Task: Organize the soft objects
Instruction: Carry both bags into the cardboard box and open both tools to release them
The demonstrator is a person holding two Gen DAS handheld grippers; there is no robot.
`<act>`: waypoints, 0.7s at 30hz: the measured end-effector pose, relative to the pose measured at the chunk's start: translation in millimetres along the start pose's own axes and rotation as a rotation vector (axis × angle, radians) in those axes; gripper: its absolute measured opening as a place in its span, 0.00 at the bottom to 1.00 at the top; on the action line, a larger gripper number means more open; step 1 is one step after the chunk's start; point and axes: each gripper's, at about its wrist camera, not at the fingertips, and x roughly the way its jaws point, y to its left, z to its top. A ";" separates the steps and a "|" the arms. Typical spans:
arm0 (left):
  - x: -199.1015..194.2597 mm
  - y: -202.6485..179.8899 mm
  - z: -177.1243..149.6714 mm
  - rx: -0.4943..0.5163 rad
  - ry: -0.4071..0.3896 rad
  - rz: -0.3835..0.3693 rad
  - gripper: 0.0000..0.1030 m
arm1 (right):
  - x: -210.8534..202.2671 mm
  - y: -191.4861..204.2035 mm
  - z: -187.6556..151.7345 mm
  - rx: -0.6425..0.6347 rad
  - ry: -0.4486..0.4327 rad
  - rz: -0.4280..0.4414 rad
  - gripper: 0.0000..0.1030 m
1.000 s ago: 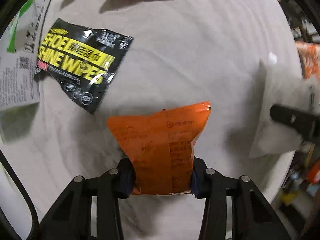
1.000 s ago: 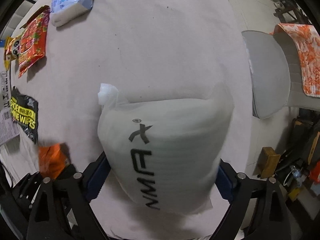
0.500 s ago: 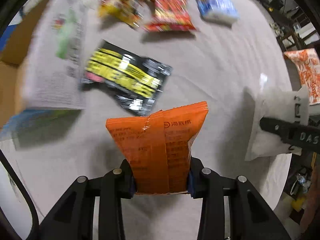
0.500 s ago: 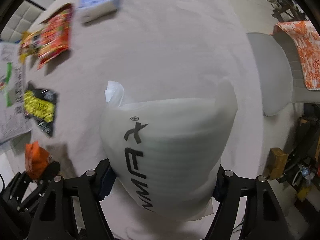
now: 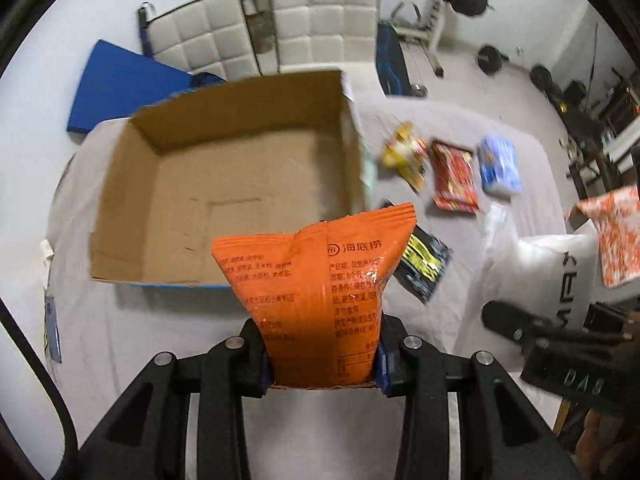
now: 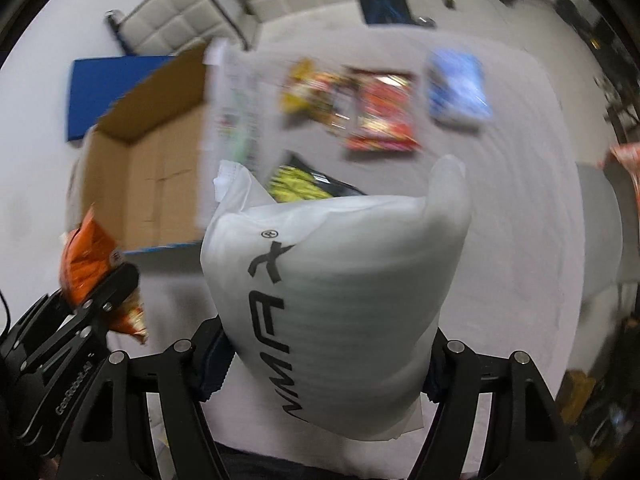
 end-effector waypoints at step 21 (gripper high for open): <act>51.0 196.0 139.9 -0.080 0.022 -0.057 0.33 | 60.6 184.4 144.3 -0.092 -0.009 -0.040 0.73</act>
